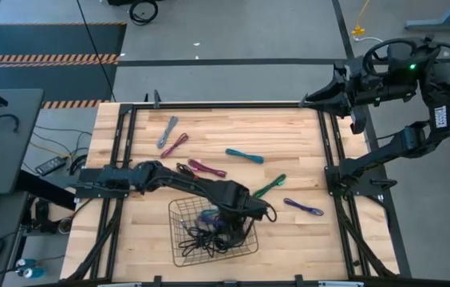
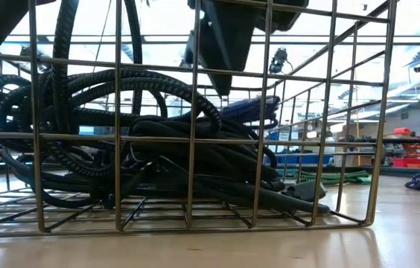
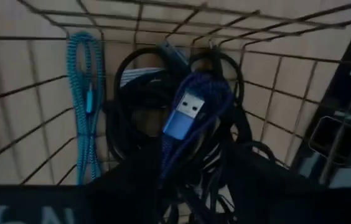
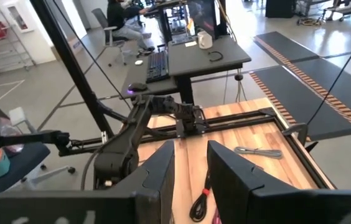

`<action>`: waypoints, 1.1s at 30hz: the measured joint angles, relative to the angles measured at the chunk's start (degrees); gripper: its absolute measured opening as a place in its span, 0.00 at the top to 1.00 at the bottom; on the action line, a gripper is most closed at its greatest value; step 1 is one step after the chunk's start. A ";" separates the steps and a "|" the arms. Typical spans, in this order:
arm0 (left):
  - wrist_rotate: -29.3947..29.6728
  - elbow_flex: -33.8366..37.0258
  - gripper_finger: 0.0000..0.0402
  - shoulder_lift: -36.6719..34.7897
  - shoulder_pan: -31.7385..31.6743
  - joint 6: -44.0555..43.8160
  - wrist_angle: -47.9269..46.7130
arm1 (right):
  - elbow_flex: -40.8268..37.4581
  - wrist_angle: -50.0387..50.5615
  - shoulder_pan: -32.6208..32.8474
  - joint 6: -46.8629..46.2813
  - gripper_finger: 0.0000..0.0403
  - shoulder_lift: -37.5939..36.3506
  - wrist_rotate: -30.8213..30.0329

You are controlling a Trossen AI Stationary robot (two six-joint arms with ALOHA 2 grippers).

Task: Pick and place USB-C Cables
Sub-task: Put the green charger cable into the wire basket

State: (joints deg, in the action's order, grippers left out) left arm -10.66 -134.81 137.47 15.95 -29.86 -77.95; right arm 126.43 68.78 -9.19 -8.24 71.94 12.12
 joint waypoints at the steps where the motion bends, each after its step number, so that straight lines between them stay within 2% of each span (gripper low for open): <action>1: -0.04 -0.23 0.55 -0.25 -0.21 -0.67 -0.90 | 0.00 0.11 0.00 0.36 0.75 0.00 -0.02; 6: -0.20 0.06 0.51 -4.21 -1.51 -4.77 -5.66 | 0.01 2.80 0.00 2.17 0.75 -0.15 -1.46; 11: 2.10 0.05 0.52 -8.96 -2.30 -8.25 -8.13 | -0.52 13.65 -0.02 3.31 0.75 0.39 -10.65; 14: 4.83 0.00 0.53 -12.31 -2.30 -10.29 -9.10 | -4.05 18.70 0.00 3.31 0.75 0.87 -15.35; 18: 10.10 0.00 0.53 -16.25 -2.15 -13.17 -10.52 | -13.04 17.71 0.00 3.63 0.75 1.18 -16.72; 24: 19.68 0.11 0.53 -21.15 -0.82 -16.04 -12.03 | -32.70 5.73 -0.08 4.97 0.75 1.25 -16.02; 30: 22.98 0.09 0.53 -23.93 1.07 -17.80 -12.09 | -53.63 -8.61 -1.56 3.39 0.73 1.29 -10.68; 33: 23.65 0.07 0.53 -24.41 2.12 -18.69 -12.11 | -60.59 -13.76 -2.26 2.13 0.70 2.08 -10.21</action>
State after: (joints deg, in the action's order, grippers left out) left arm 12.99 -134.74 113.06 18.07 -48.55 -90.06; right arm 65.84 55.02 -11.45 -6.12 74.03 1.91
